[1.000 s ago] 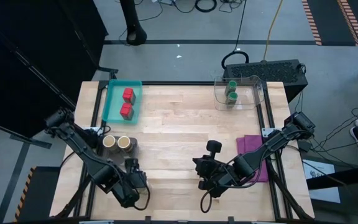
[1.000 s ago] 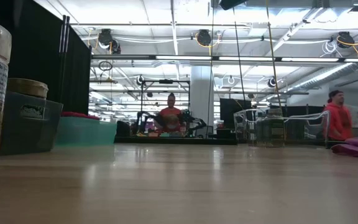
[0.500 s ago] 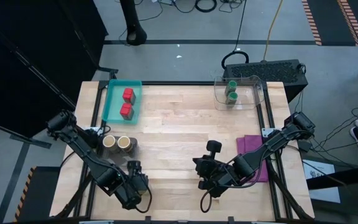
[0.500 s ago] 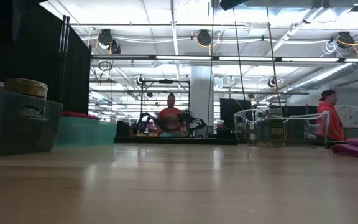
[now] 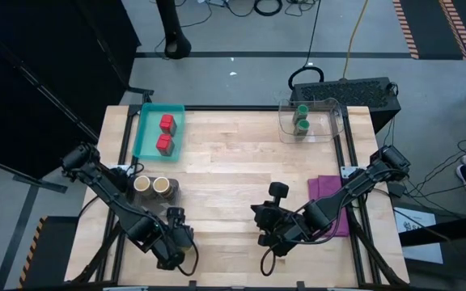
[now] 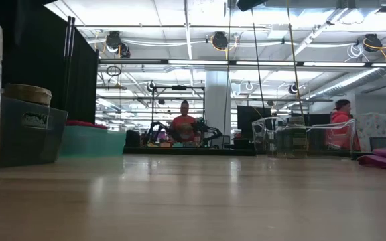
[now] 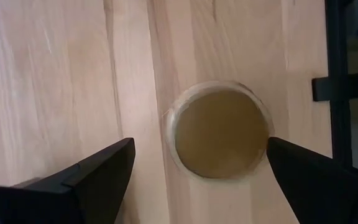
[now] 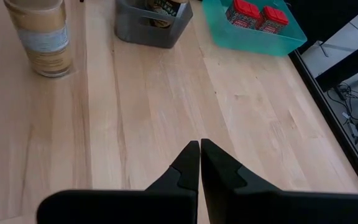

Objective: Sort spices by type
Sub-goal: Put the gold seasoning bottle into the black bin

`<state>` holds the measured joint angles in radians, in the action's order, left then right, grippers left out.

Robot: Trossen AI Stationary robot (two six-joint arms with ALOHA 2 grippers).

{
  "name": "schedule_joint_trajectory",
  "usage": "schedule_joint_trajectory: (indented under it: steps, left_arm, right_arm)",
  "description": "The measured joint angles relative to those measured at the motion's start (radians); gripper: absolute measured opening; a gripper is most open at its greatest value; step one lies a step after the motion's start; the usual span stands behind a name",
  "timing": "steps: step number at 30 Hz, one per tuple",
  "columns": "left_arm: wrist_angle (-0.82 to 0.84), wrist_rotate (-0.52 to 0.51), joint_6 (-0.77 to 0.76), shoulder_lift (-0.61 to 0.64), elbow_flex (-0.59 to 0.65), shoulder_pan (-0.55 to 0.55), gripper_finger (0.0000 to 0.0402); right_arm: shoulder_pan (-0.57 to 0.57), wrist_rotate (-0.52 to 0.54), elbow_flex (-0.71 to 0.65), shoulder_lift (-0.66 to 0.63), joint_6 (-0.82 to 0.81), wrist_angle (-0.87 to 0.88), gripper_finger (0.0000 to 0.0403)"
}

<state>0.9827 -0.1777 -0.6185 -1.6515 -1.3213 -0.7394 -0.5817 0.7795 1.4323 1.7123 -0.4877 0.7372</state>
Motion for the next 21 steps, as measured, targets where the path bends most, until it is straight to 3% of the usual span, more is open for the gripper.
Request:
schedule_joint_trajectory:
  steps: [11, 21]
  left_arm:
    - [-0.019, 0.002, 0.042, -0.001, -0.023, -0.001, 0.0368]
    - [-0.112, 0.020, 0.050, -0.012, 0.074, -0.022, 0.0367]
  right_arm:
    - [0.006, -0.020, 0.000, 0.000, -0.002, 0.000, 0.0000]
    - [0.006, -0.023, 0.000, 0.000, -0.005, 0.000, 0.0000]
